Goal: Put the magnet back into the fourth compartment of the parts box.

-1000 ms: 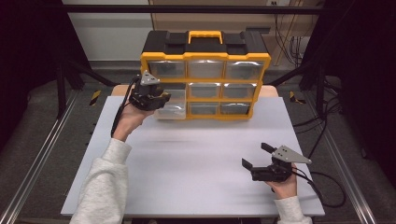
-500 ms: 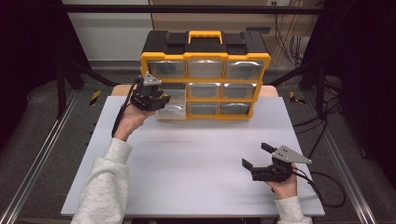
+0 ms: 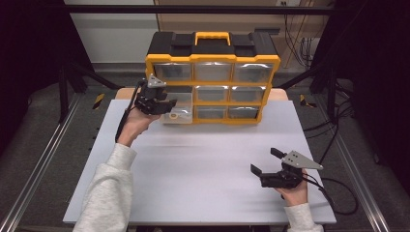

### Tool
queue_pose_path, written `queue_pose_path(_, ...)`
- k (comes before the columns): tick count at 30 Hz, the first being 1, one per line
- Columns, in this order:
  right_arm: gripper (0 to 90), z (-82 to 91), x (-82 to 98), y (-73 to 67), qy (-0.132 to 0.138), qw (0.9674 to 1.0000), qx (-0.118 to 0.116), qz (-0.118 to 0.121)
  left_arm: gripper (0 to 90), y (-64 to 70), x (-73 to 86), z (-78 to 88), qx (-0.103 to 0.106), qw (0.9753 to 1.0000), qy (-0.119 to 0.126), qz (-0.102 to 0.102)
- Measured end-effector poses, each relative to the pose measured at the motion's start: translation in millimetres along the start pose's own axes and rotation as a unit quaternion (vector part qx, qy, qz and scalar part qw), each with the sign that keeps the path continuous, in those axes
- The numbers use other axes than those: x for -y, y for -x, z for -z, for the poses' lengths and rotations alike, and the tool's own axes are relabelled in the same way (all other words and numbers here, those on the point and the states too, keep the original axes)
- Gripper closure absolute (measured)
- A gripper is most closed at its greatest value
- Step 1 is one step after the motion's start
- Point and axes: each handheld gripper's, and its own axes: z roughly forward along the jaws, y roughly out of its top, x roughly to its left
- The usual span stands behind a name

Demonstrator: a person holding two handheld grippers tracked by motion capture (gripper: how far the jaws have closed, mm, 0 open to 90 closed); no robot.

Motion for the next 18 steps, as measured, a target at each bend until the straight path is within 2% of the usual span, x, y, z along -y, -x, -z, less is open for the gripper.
queue_pose_path(3, 0.0, 0.0, -0.1, 0.3, 0.002, 1.0000, 0.001, 0.001, 45.3, -0.4, -0.3, 8.3, 0.010, 0.9999, 0.014, 0.002)
queue_pose_path(8, 0.0, -0.1, 0.0, 0.1, 0.002, 1.0000, 0.001, 0.000, 32.0, 1.6, 3.3, 23.1, 0.048, 0.9973, 0.053, 0.019)
queue_pose_path(10, 0.0, -0.1, -0.1, 0.1, 0.002, 1.0000, 0.001, 0.000, 25.3, 3.7, 6.2, 28.9, 0.050, 0.9965, 0.066, 0.014)
queue_pose_path(18, 0.0, -0.2, -0.1, 0.1, 0.002, 1.0000, 0.001, -0.001, 9.7, 11.6, 18.9, 48.9, 0.069, 0.9921, 0.104, 0.012)
